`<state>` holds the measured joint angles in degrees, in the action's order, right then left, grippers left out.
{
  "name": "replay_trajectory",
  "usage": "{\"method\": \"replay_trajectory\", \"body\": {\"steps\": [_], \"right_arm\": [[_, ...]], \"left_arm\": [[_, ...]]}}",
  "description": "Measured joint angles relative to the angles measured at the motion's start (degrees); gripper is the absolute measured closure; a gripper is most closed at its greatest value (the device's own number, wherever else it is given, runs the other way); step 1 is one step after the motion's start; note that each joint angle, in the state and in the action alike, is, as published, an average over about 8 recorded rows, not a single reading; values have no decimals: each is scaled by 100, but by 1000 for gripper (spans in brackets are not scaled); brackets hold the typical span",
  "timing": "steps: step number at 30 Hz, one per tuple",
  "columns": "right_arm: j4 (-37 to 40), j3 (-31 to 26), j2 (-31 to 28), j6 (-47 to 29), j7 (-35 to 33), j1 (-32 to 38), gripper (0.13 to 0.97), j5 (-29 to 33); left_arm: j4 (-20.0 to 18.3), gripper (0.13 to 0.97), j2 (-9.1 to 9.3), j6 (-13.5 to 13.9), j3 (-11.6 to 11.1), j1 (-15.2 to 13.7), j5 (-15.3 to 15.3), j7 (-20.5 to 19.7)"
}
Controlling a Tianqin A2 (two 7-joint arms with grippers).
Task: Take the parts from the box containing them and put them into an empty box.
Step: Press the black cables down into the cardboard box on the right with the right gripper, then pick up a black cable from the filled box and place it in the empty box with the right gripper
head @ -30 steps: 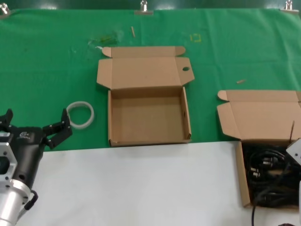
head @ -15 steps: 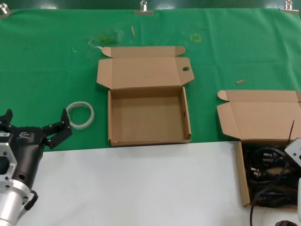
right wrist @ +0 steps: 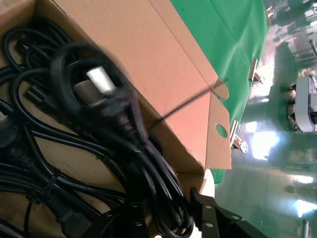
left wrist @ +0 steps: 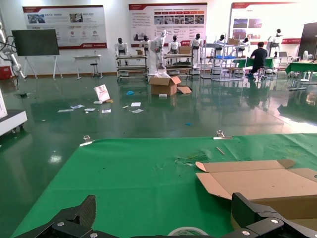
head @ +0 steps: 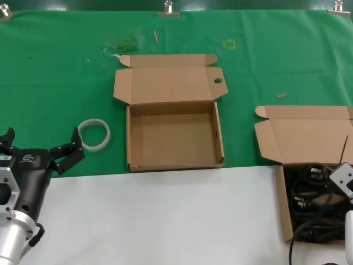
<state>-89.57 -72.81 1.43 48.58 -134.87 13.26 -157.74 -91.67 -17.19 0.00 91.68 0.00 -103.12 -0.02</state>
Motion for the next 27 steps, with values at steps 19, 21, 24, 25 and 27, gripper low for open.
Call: {"method": "replay_trajectory", "body": {"steps": [19,21,24,25,27], "right_arm": [[-993,-766,3,460,490,-328,862,0],[-1196,-1065,3,537,794,-388,862,0],[-1456,-1626,2,592,1415,-437,862,0],[-1524,-1844,2,586,1658,-432,862,0],[-1604,-2261,1,537,2102,-389,862,0]], "left_arm": [[0,132,0,0,0,0,0,0],[0,132,0,0,0,0,0,0],[0,132,0,0,0,0,0,0],[0,132,0,0,0,0,0,0],[0,132,0,0,0,0,0,0]]}}
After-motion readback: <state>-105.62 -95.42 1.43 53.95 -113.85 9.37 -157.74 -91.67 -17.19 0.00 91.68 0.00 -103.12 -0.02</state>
